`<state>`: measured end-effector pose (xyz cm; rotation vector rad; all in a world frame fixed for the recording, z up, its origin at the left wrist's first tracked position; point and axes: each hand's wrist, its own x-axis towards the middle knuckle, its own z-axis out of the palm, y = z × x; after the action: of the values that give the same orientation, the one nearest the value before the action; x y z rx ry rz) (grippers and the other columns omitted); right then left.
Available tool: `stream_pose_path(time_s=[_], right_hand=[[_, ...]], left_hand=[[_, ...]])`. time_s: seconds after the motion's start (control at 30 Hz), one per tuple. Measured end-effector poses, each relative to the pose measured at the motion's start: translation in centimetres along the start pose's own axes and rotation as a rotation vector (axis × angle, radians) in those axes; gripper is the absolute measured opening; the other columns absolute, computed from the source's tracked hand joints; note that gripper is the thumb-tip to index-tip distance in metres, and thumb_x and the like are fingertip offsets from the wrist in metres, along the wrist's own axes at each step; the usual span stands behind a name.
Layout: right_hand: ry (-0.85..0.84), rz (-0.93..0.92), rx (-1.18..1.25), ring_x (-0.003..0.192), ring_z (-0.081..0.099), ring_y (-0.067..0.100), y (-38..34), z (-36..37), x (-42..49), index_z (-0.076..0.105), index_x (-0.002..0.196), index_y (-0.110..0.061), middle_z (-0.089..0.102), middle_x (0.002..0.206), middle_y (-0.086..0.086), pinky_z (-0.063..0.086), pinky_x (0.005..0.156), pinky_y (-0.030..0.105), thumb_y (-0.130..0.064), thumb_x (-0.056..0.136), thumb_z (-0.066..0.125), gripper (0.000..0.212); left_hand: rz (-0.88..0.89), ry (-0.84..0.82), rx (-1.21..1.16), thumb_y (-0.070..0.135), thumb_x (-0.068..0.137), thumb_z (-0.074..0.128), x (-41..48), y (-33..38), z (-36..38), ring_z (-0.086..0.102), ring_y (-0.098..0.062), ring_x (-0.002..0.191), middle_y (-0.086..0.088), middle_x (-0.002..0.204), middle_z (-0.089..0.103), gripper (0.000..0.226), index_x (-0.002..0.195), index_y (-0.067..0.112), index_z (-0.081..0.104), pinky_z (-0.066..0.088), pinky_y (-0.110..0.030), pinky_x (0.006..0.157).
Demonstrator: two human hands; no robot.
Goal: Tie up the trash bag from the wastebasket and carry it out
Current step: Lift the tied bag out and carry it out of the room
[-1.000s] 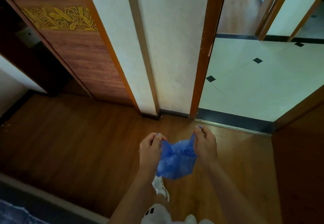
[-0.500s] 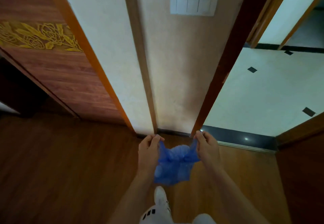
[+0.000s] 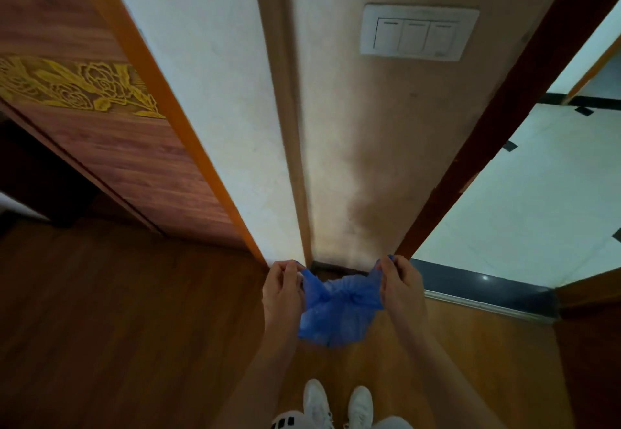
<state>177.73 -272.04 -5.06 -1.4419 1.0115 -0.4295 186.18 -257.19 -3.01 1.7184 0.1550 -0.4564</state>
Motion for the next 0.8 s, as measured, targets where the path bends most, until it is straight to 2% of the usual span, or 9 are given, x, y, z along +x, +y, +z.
stream_pose_path(time_s=[0.07,0.1,0.27,0.4,0.5,0.6,0.7,0.8], right_hand=[[-0.018,0.001,0.003,0.072,0.057,0.015,0.3,-0.2,0.1,0.061,0.095,-0.002,0.059,0.081,0.008,0.046,0.052,0.007,-0.018,0.1,0.049,0.021],[-0.03,-0.006,-0.003,0.071,0.057,0.016,0.7,-0.4,0.1,0.062,0.093,-0.002,0.059,0.079,0.008,0.047,0.052,0.008,-0.018,0.1,0.049,0.022],[-0.068,-0.03,-0.064,0.075,0.062,0.016,2.4,0.3,0.2,0.064,0.093,-0.011,0.065,0.083,0.01,0.049,0.06,0.013,-0.021,0.1,0.05,0.018],[-0.101,-0.045,-0.145,0.078,0.065,0.016,4.6,2.0,1.2,0.059,0.082,-0.028,0.065,0.08,0.002,0.052,0.07,0.027,-0.028,0.099,0.052,0.018],[-0.062,-0.104,-0.241,0.074,0.063,0.005,6.4,3.3,2.1,0.056,0.082,-0.032,0.063,0.077,-0.009,0.048,0.067,0.016,-0.027,0.098,0.054,0.017],[-0.021,-0.154,-0.334,0.068,0.058,-0.002,9.1,4.5,3.2,0.056,0.091,-0.026,0.056,0.074,-0.018,0.044,0.062,0.004,-0.026,0.098,0.053,0.008],[0.04,-0.189,-0.396,0.062,0.055,-0.002,12.6,5.6,5.4,0.057,0.091,-0.019,0.052,0.068,-0.017,0.043,0.058,0.004,-0.029,0.098,0.053,0.013],[0.086,-0.205,-0.449,0.06,0.052,-0.003,16.3,6.4,8.3,0.051,0.092,-0.021,0.048,0.067,-0.017,0.043,0.059,0.003,-0.031,0.099,0.051,0.012]], left_hand=[[0.001,0.004,0.045,0.028,0.098,0.053,0.1,-0.9,-0.3,0.066,-0.026,0.08,-0.012,0.086,0.065,0.014,0.088,0.022,0.061,0.056,-0.035,0.067],[0.006,0.015,0.04,0.028,0.098,0.054,0.1,-1.3,-0.4,0.066,-0.019,0.077,-0.007,0.082,0.066,0.013,0.088,0.022,0.062,0.053,-0.028,0.065],[0.012,0.055,0.041,0.028,0.097,0.055,0.6,-2.8,0.3,0.06,-0.018,0.063,-0.008,0.071,0.063,0.018,0.085,0.019,0.064,0.054,-0.036,0.063],[0.04,0.048,0.069,0.021,0.096,0.057,2.1,-4.2,1.4,0.054,-0.008,0.053,-0.002,0.063,0.059,0.017,0.083,0.014,0.064,0.048,-0.03,0.056],[0.047,0.063,0.135,0.021,0.094,0.06,3.8,-6.4,2.0,0.06,-0.014,0.06,-0.005,0.068,0.063,0.013,0.082,0.018,0.065,0.052,-0.033,0.059],[0.047,0.104,0.205,0.024,0.092,0.062,5.6,-9.3,2.6,0.065,-0.019,0.067,-0.002,0.071,0.066,0.012,0.08,0.024,0.065,0.057,-0.043,0.065],[0.091,0.12,0.259,0.023,0.09,0.064,8.0,-12.3,3.3,0.064,-0.021,0.067,-0.002,0.07,0.065,0.011,0.08,0.022,0.065,0.057,-0.047,0.065],[0.103,0.09,0.304,0.028,0.09,0.063,11.3,-15.9,4.1,0.064,-0.019,0.069,-0.003,0.073,0.066,0.008,0.083,0.023,0.064,0.058,-0.042,0.064]])
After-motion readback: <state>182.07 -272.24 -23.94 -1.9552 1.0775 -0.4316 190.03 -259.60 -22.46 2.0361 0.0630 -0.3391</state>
